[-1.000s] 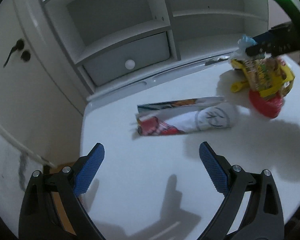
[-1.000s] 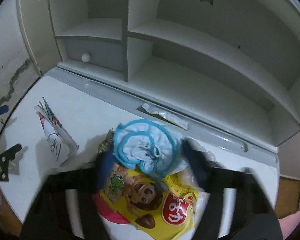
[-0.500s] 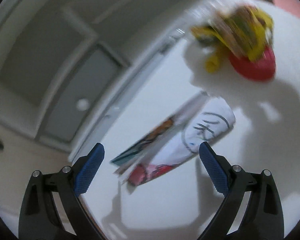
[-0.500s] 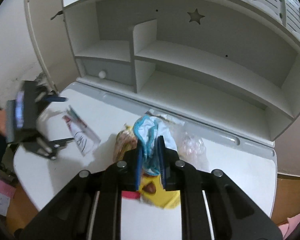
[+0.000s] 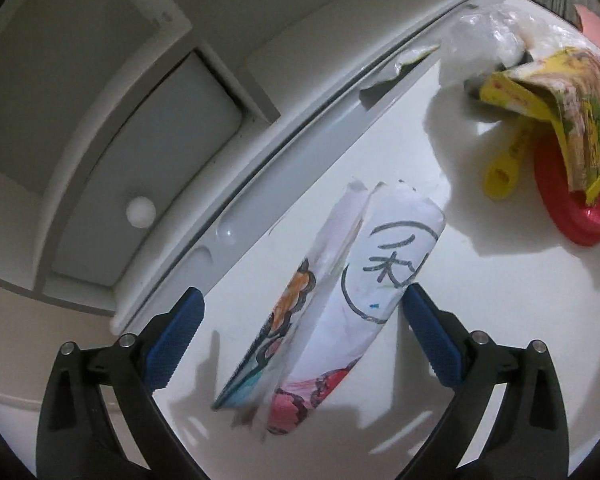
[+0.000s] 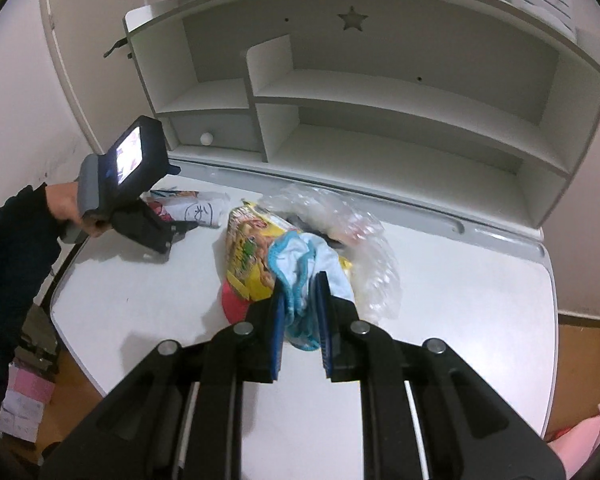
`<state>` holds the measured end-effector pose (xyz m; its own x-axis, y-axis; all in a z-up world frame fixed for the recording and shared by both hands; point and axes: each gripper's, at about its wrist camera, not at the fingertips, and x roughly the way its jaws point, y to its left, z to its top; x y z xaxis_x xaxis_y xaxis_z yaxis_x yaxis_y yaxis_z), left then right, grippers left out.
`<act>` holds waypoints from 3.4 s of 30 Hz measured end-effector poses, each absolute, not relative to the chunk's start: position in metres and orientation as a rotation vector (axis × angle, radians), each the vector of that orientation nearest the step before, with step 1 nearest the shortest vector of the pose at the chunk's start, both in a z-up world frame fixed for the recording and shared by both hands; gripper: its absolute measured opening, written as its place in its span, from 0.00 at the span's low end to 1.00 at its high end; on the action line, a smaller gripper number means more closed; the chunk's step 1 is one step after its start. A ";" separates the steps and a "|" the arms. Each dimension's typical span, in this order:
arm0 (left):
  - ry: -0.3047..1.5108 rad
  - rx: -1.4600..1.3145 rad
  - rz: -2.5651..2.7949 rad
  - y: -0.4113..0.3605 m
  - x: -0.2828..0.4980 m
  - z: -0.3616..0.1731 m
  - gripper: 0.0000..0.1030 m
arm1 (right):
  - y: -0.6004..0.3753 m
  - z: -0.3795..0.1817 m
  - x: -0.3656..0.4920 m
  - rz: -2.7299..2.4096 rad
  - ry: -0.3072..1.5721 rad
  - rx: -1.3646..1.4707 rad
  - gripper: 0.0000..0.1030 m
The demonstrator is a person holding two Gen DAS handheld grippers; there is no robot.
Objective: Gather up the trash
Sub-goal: 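Grasp the striped paper wrapper with left tool while right tool grasps the blue-white wrapper, then carry both items over the bin and open both tools to drop them, then move both tools to the desk and grasp the yellow snack bag with left tool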
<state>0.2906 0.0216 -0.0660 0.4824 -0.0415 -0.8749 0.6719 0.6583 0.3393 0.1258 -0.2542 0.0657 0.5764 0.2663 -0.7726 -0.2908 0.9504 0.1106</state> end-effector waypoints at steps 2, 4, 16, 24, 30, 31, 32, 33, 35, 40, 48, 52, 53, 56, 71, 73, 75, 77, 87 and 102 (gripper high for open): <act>1.023 0.691 -0.482 0.025 0.296 -0.066 0.93 | -0.261 0.064 0.120 0.327 0.901 -0.014 0.15; 1.056 0.630 -0.488 0.029 0.297 -0.065 0.77 | -0.271 0.063 0.114 0.321 0.904 0.006 0.15; 0.997 0.448 -0.289 0.012 0.226 -0.022 0.16 | -0.380 0.036 0.019 0.140 0.935 0.140 0.15; 0.801 0.465 -0.423 -0.091 0.121 0.051 0.16 | -0.508 0.000 -0.096 -0.175 0.945 0.302 0.15; 0.703 0.490 -0.736 -0.235 0.033 0.062 0.16 | -0.590 -0.058 -0.161 -0.385 1.006 0.428 0.15; 0.700 0.496 -0.794 -0.264 0.018 0.057 0.16 | -0.598 -0.068 -0.167 -0.402 1.018 0.446 0.15; 0.707 0.495 -0.843 -0.286 0.005 0.051 0.16 | -0.610 -0.081 -0.175 -0.429 1.036 0.471 0.15; 0.741 0.491 -0.931 -0.321 -0.012 0.039 0.16 | -0.617 -0.089 -0.179 -0.442 1.048 0.482 0.15; 0.756 0.493 -1.004 -0.355 -0.031 0.023 0.16 | -0.632 -0.107 -0.185 -0.465 1.074 0.500 0.15; 0.824 0.514 -1.147 -0.444 -0.083 -0.029 0.16 | -0.666 -0.154 -0.194 -0.500 1.126 0.578 0.15; 1.037 0.579 -1.174 -0.520 -0.102 -0.141 0.16 | -0.700 -0.223 -0.212 -0.552 1.216 0.714 0.15; 1.128 0.574 -1.160 -0.542 -0.102 -0.180 0.16 | -0.702 -0.246 -0.217 -0.554 1.251 0.755 0.15; 1.139 0.572 -1.162 -0.546 -0.102 -0.186 0.16 | -0.703 -0.250 -0.218 -0.550 1.255 0.761 0.15; 1.158 0.596 -1.131 -0.557 -0.101 -0.207 0.16 | -0.703 -0.259 -0.216 -0.543 1.269 0.772 0.15; 1.170 0.577 -1.156 -0.556 -0.102 -0.241 0.59 | -0.710 -0.267 -0.217 -0.541 1.263 0.795 0.15; 1.136 0.578 -1.158 -0.554 -0.105 -0.237 0.62 | -0.709 -0.267 -0.218 -0.539 1.262 0.796 0.15; 1.124 0.587 -1.164 -0.555 -0.108 -0.234 0.62 | -0.708 -0.267 -0.218 -0.534 1.264 0.797 0.15; 1.122 0.587 -1.168 -0.554 -0.109 -0.232 0.62 | -0.707 -0.266 -0.217 -0.530 1.264 0.797 0.15; 1.100 0.591 -1.158 -0.547 -0.112 -0.220 0.65 | -0.704 -0.257 -0.212 -0.483 1.230 0.804 0.41; 0.871 0.580 -1.211 -0.492 -0.153 -0.094 0.87 | -0.701 -0.176 -0.213 -0.578 1.088 0.681 0.68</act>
<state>-0.1534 -0.4922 -0.0938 0.1057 -0.5532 -0.8263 0.9594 0.2753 -0.0616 -0.2133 -0.7011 -0.1757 0.3584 -0.0917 -0.9290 0.7181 0.6630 0.2116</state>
